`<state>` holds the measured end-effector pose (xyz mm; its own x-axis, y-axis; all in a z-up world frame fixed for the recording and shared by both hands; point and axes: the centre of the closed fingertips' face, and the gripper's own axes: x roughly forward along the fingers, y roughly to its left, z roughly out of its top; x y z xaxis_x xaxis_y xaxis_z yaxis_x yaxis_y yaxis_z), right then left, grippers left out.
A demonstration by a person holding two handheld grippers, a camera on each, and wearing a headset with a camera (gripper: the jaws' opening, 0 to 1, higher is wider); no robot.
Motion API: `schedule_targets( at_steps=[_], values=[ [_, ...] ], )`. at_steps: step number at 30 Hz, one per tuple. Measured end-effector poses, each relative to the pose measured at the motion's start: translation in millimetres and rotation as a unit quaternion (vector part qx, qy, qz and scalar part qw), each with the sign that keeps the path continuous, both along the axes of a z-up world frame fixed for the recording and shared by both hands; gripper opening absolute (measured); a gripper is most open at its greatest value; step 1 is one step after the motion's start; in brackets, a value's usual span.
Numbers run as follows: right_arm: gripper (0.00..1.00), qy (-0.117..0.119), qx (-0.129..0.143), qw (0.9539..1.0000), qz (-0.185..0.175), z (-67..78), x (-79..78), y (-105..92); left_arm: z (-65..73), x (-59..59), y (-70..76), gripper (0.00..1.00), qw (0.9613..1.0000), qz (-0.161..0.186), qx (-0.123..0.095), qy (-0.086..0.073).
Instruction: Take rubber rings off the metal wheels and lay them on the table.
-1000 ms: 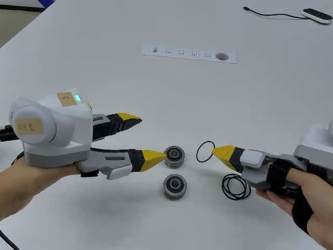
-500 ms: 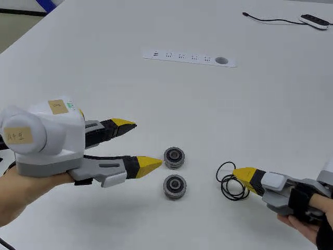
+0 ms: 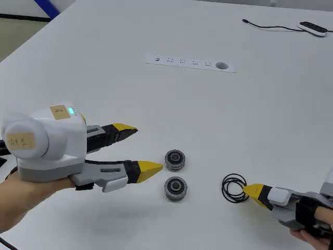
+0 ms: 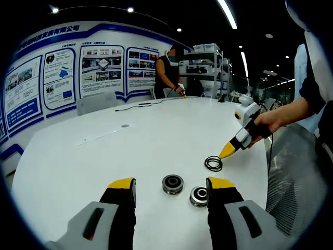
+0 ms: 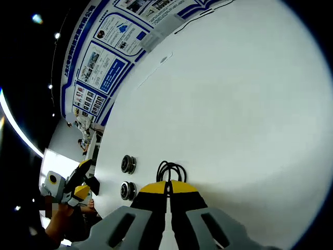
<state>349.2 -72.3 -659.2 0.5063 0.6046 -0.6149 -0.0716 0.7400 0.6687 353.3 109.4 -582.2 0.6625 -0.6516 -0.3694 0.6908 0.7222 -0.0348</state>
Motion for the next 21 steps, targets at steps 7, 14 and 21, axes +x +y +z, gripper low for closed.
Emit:
schedule_targets(
  at_steps=[7,14,21],
  values=[
    [0.07,-0.058,-0.059,0.9956,0.044,5.2,2.7,-6.3,-1.8,-6.0,5.8,0.56,1.0,0.008,0.001,0.002],
    [0.11,-0.133,-0.098,0.9832,0.078,17.9,8.3,-13.6,-0.3,-11.9,13.3,0.56,0.9998,0.02,0.0,0.0],
    [0.14,-0.213,-0.14,0.9603,0.113,33.4,10.2,-20.4,3.5,-15.8,25.4,0.55,0.9991,0.041,-0.002,-0.009]
  ],
)
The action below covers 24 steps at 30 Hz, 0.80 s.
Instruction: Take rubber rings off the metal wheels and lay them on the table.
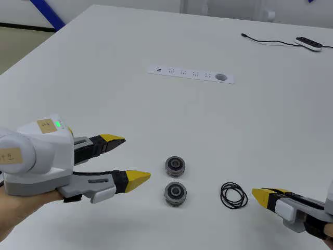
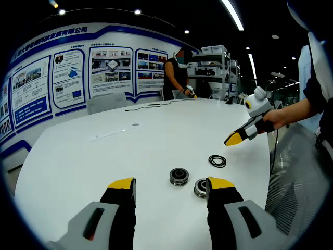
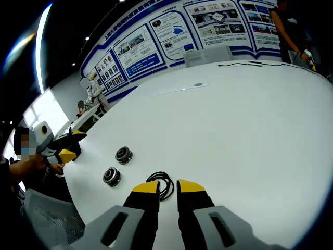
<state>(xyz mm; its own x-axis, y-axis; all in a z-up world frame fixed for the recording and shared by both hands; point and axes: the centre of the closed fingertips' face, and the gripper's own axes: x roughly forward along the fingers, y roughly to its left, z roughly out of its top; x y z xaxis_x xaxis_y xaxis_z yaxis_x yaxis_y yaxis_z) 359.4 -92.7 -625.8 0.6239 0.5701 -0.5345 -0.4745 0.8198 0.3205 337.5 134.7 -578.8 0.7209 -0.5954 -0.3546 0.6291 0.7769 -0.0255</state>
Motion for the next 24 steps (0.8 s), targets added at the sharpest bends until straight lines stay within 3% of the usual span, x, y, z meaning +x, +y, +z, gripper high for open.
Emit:
schedule_targets(
  at_steps=[5,7,11,14,24],
  values=[
    [0.17,-0.065,-0.044,0.9965,0.027,13.5,5.4,-11.5,-0.3,-4.2,9.2,0.56,0.9999,0.013,0.003,-0.002],
    [0.18,-0.079,-0.055,0.9949,0.031,17.7,5.6,-15.9,0.9,-5.8,11.9,0.56,0.9998,0.019,0.002,-0.004],
    [0.21,-0.098,-0.071,0.992,0.038,21.3,5.9,-24.8,4.0,-8.6,15.1,0.57,0.9995,0.029,0.0,-0.011],
    [0.24,-0.115,-0.1,0.9871,0.05,21.3,4.5,-33.4,2.5,-12.1,18.4,0.58,0.9993,0.037,0.002,-0.011],
    [0.32,-0.149,-0.138,0.9774,0.057,26.9,-3.0,-56.4,-0.5,-20.6,34.6,0.63,0.9973,0.071,0.002,-0.017]
  ],
)
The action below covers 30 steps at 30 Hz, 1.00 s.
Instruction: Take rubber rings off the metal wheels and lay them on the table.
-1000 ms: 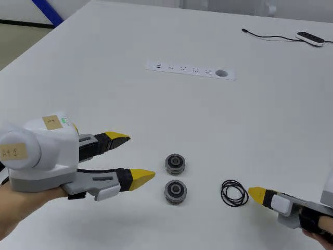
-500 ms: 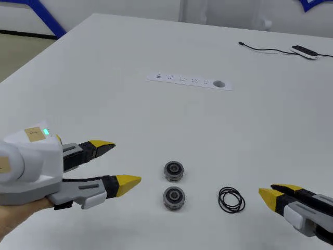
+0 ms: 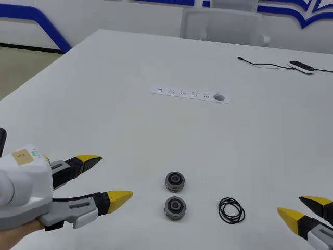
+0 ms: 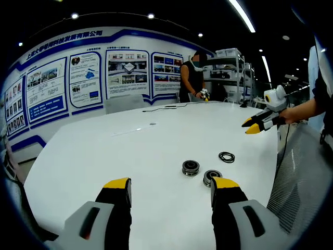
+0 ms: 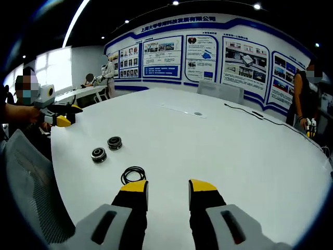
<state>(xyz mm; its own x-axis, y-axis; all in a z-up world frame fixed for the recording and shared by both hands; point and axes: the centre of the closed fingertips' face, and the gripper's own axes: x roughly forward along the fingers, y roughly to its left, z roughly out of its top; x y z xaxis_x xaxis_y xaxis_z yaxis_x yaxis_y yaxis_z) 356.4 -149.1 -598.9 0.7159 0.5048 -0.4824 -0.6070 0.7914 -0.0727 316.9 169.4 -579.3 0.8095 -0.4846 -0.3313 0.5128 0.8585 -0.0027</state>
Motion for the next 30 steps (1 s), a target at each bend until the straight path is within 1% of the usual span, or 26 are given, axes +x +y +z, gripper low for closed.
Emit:
schedule_targets(
  at_steps=[3,6,8,13,15,17,21,25,27,29,30],
  values=[
    [0.34,-0.006,-0.001,1.0,0.0,-0.1,0.4,-8.9,-1.9,-3.8,3.0,0.64,1.0,0.006,-0.001,0.0],
    [0.36,-0.014,-0.008,0.9999,0.004,1.2,-3.5,-12.6,-3.0,-7.1,7.2,0.66,0.9999,0.016,-0.002,-0.004],
    [0.37,-0.018,-0.008,0.9998,0.007,1.1,-6.4,-14.7,-3.1,-9.6,9.6,0.66,0.9997,0.023,-0.009,-0.006],
    [0.39,-0.023,-0.011,0.9996,0.006,2.0,-11.3,-21.0,-7.2,-14.4,13.6,0.69,0.9993,0.034,-0.012,-0.004],
    [0.4,-0.025,-0.011,0.9996,0.006,3.0,-11.7,-23.1,-7.5,-15.9,13.4,0.69,0.9992,0.036,-0.016,-0.003],
    [0.41,-0.028,-0.01,0.9995,0.004,3.9,-12.1,-26.2,-6.5,-17.3,12.4,0.7,0.9991,0.037,-0.018,-0.007],
    [0.43,-0.033,-0.009,0.9994,-0.007,6.7,-10.4,-31.0,-6.0,-17.5,10.7,0.71,0.9988,0.038,-0.031,-0.008],
    [0.47,-0.035,-0.009,0.9993,-0.013,7.2,-7.4,-33.9,-5.7,-17.6,8.8,0.77,0.9985,0.04,-0.037,-0.01],
    [0.48,-0.035,-0.01,0.9992,-0.013,6.9,-5.3,-34.7,-5.5,-17.4,8.9,0.78,0.9983,0.041,-0.039,-0.011],
    [0.49,-0.036,-0.009,0.9992,-0.013,7.4,-5.8,-34.2,-5.6,-17.6,8.5,0.8,0.998,0.043,-0.046,-0.009],
    [0.5,-0.037,-0.009,0.9992,-0.013,7.8,-5.7,-33.8,-6.4,-18.0,8.5,0.82,0.998,0.044,-0.046,-0.007]
  ],
)
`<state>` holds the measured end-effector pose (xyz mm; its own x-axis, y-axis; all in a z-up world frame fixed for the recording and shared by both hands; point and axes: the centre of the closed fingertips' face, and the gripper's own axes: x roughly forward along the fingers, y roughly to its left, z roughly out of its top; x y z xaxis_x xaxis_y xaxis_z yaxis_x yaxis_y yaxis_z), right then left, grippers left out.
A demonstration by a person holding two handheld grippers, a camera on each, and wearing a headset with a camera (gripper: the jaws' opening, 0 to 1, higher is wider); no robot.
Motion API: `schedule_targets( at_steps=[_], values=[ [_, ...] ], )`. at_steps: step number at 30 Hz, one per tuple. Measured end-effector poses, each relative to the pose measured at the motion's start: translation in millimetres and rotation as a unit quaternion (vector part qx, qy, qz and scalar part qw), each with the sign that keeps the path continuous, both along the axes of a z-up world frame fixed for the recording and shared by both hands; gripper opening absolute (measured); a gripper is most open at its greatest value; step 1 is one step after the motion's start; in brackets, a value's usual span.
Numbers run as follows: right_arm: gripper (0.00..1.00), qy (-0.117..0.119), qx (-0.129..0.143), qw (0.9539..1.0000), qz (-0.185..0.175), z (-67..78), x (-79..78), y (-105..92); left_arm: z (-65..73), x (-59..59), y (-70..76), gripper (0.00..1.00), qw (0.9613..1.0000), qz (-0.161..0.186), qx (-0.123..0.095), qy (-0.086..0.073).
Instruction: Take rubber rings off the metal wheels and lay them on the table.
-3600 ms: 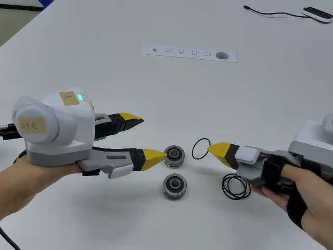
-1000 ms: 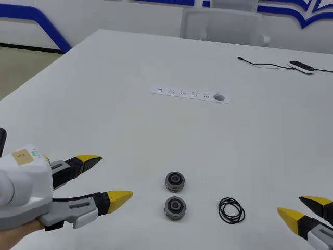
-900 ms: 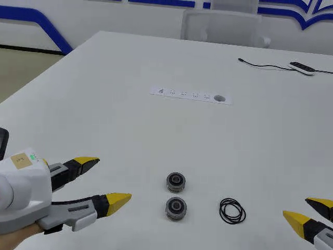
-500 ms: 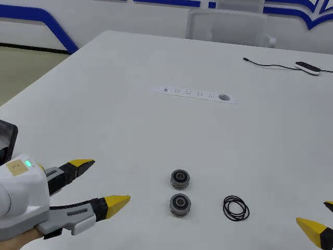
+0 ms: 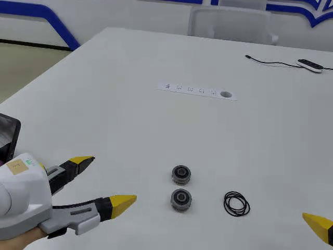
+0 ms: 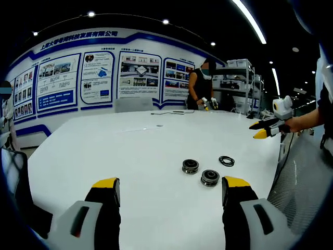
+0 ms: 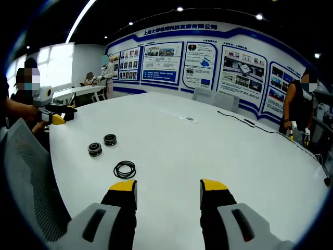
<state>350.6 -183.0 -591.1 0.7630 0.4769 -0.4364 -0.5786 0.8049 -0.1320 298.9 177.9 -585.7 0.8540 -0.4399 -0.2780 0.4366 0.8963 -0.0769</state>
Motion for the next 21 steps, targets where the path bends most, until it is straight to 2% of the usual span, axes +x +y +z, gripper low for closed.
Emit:
schedule_targets(
  at_steps=[2,7,14,21],
  values=[
    [0.53,-0.002,0.0,1.0,-0.001,0.7,1.1,-0.3,-1.4,-0.7,0.6,0.85,1.0,0.002,0.005,0.003],
    [0.55,0.002,0.004,1.0,0.0,-0.4,2.3,-0.2,-1.2,-3.0,-2.1,0.92,1.0,-0.001,0.0,0.003],
    [0.6,0.014,0.0,0.9999,0.006,-7.6,0.9,1.0,-0.2,-4.8,-1.0,0.94,1.0,0.001,0.001,-0.001],
    [0.63,0.02,0.007,0.9998,0.002,-9.4,2.1,0.7,-2.5,-7.3,4.5,0.97,0.9999,0.007,0.006,0.004]
  ],
)
